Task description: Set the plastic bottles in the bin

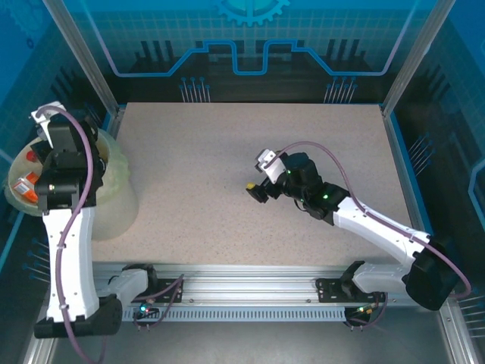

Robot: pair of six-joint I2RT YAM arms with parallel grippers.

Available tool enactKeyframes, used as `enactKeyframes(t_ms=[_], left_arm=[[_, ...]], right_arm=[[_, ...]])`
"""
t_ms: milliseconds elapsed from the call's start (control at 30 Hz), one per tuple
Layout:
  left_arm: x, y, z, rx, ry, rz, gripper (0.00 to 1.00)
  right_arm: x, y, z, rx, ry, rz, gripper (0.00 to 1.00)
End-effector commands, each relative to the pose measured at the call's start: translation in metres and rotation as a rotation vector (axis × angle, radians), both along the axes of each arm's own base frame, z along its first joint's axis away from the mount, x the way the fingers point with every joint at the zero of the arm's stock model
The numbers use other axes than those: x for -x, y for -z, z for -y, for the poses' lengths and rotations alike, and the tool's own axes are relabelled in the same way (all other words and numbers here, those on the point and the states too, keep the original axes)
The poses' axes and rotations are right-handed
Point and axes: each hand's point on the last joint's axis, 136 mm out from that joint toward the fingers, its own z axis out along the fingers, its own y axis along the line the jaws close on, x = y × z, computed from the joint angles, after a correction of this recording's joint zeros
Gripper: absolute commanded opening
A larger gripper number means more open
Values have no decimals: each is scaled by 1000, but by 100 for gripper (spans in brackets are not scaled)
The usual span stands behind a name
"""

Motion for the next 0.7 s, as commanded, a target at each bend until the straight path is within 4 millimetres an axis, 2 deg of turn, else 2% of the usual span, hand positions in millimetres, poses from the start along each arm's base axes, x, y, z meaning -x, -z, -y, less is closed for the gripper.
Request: enactKeyframes(t_ms=[0,200,433,567,667], left_arm=[[28,10,-20,32,-125,-64,49],[30,35,-41,118,-192,-109,49],[25,65,-55,58,-213,-224,51],[8,75,-42,86,-113,-231,58],[-22,75,-9,15,70,-260,69]], right_arm=[[-7,-12,1,9,2,19,100],[-9,-17,-1,23,-8,14,100],[-5,-16,2,19,-2,5,100],[-3,-14,8,24,10,9,100],[-3,-14,10,24,19,14,100]])
